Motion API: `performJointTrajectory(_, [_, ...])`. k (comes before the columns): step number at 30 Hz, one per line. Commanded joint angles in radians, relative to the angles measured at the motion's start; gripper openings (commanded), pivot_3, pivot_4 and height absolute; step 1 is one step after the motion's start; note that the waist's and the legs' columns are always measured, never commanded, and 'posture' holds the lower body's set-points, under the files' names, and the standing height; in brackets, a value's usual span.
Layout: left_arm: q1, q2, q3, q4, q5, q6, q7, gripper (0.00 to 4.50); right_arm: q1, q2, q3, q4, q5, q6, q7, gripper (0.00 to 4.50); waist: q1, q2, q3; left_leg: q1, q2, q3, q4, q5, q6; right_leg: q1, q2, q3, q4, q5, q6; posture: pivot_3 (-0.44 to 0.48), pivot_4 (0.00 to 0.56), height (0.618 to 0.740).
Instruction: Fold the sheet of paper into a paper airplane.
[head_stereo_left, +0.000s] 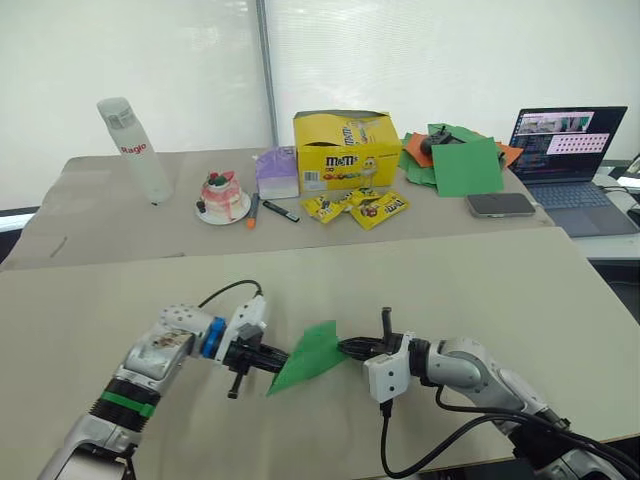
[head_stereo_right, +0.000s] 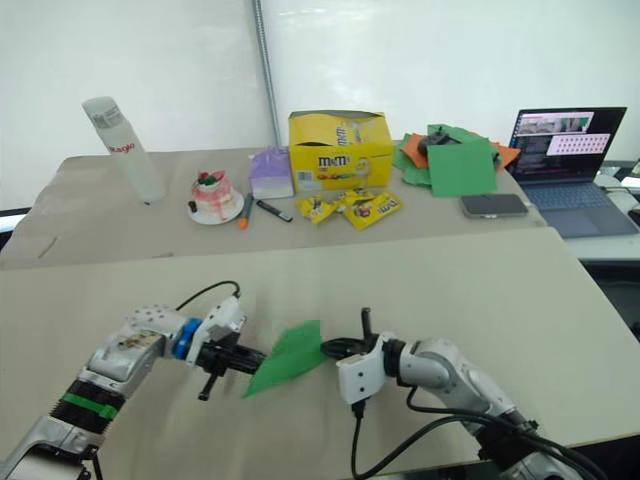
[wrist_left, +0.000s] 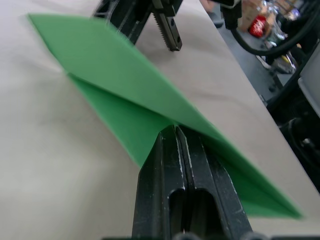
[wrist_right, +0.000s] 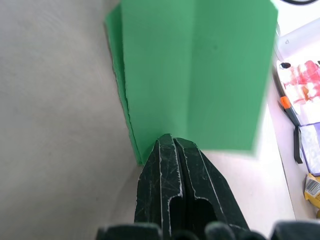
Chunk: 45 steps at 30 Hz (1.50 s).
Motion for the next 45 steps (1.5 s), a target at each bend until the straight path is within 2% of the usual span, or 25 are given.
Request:
performJointTrajectory(1, [-0.010, -0.014, -0.050, 0.019, 0.064, -0.078, 0.012, 0.03, 0.023, -0.006, 0.047, 0.062, -0.039, 0.001, 0.028, 0.00, 0.000, 0.000, 0.000, 0.000, 0.000, 0.000, 0.000, 0.000, 0.000, 0.000, 0.000, 0.000, 0.000, 0.000, 0.000, 0.000, 0.150, 0.740])
performJointTrajectory(4, [-0.009, -0.016, -0.066, 0.046, 0.095, -0.123, 0.023, 0.03, 0.022, -0.007, 0.048, 0.064, -0.045, 0.001, 0.022, 0.00, 0.001, 0.000, -0.002, 0.000, 0.000, 0.000, 0.000, 0.000, 0.000, 0.000, 0.000, 0.000, 0.000, 0.000, 0.000, 0.000, 0.150, 0.740])
performJointTrajectory(10, [-0.014, 0.058, 0.055, 0.014, 0.030, -0.094, 0.040, 0.03, 0.021, -0.009, 0.049, 0.074, -0.043, -0.001, 0.017, 0.00, 0.000, 0.000, -0.004, 0.000, 0.000, 0.000, 0.000, 0.000, 0.000, -0.001, 0.000, 0.000, 0.000, 0.000, 0.000, 0.000, 0.150, 0.740])
performJointTrajectory(15, [0.005, 0.097, 0.193, -0.147, -0.148, 0.072, 0.070, 0.03, 0.013, -0.009, 0.056, 0.087, -0.037, -0.011, 0.029, 0.00, 0.000, -0.001, -0.004, 0.001, 0.000, -0.001, 0.000, 0.000, 0.000, -0.002, 0.000, 0.000, -0.001, 0.000, 0.000, 0.000, 0.150, 0.740])
performJointTrajectory(19, [0.081, 0.127, 0.207, -0.320, -0.241, 0.185, 0.084, 0.03, 0.007, -0.010, 0.058, 0.097, -0.033, -0.020, 0.035, 0.00, -0.002, -0.001, -0.004, 0.001, 0.000, 0.000, 0.000, -0.001, 0.001, -0.002, 0.000, 0.000, 0.000, 0.000, 0.000, 0.000, 0.150, 0.740])
performJointTrajectory(23, [0.157, 0.125, 0.141, -0.383, -0.199, 0.171, 0.121, 0.03, 0.003, -0.013, 0.061, 0.098, -0.029, -0.021, 0.042, 0.00, 0.000, 0.000, -0.004, 0.001, 0.000, 0.000, -0.001, -0.001, 0.001, -0.001, 0.000, 0.001, -0.001, 0.000, 0.000, 0.000, 0.150, 0.740])
performJointTrajectory(27, [0.193, 0.131, 0.033, -0.328, -0.024, 0.049, 0.178, 0.03, 0.003, -0.019, 0.059, 0.092, -0.027, -0.018, 0.046, 0.00, 0.003, 0.000, -0.004, 0.003, 0.000, 0.000, -0.001, -0.001, 0.001, 0.000, 0.000, 0.001, -0.002, 0.000, 0.000, 0.000, 0.150, 0.740])
performJointTrajectory(30, [0.212, 0.112, 0.001, -0.293, 0.053, 0.044, 0.269, 0.03, 0.007, -0.025, 0.050, 0.087, -0.013, -0.010, 0.052, 0.00, 0.004, 0.000, -0.004, 0.003, 0.000, 0.000, -0.001, -0.001, 0.001, -0.001, 0.000, 0.001, -0.002, 0.000, 0.000, 0.000, 0.150, 0.740])
performJointTrajectory(34, [0.305, 0.117, 0.002, -0.381, 0.042, 0.117, 0.340, 0.03, 0.012, -0.031, 0.012, 0.068, 0.042, 0.032, 0.069, 0.00, 0.007, 0.004, -0.006, 0.003, 0.000, 0.000, -0.001, -0.002, 0.002, -0.001, -0.001, 0.001, -0.002, 0.000, 0.000, 0.000, 0.150, 0.740])
performJointTrajectory(40, [0.360, 0.110, 0.031, -0.471, -0.013, 0.271, 0.445, 0.03, -0.067, -0.006, -0.083, -0.044, 0.241, 0.244, 0.169, 0.00, 0.014, 0.005, -0.004, 0.003, 0.000, 0.001, -0.001, -0.003, 0.003, 0.002, -0.001, 0.002, -0.002, 0.000, 0.000, 0.000, 0.150, 0.740])
performJointTrajectory(44, [0.392, 0.108, 0.061, -0.522, -0.048, 0.354, 0.515, 0.03, -0.159, 0.047, -0.180, -0.157, 0.567, 0.673, 0.303, 0.00, 0.012, 0.010, 0.000, 0.002, 0.001, 0.001, -0.001, -0.003, 0.003, 0.003, -0.002, 0.003, -0.003, 0.000, 0.000, 0.000, 0.150, 0.740])
performJointTrajectory(45, [0.396, 0.107, 0.063, -0.529, -0.051, 0.361, 0.524, 0.01, -0.180, 0.049, -0.192, -0.153, 0.606, 0.739, 0.330, 0.29, 0.012, 0.010, 0.000, 0.001, 0.002, 0.000, -0.001, -0.003, 0.003, 0.003, -0.002, 0.003, -0.003, 0.000, 0.000, 0.000, 0.150, 0.740])
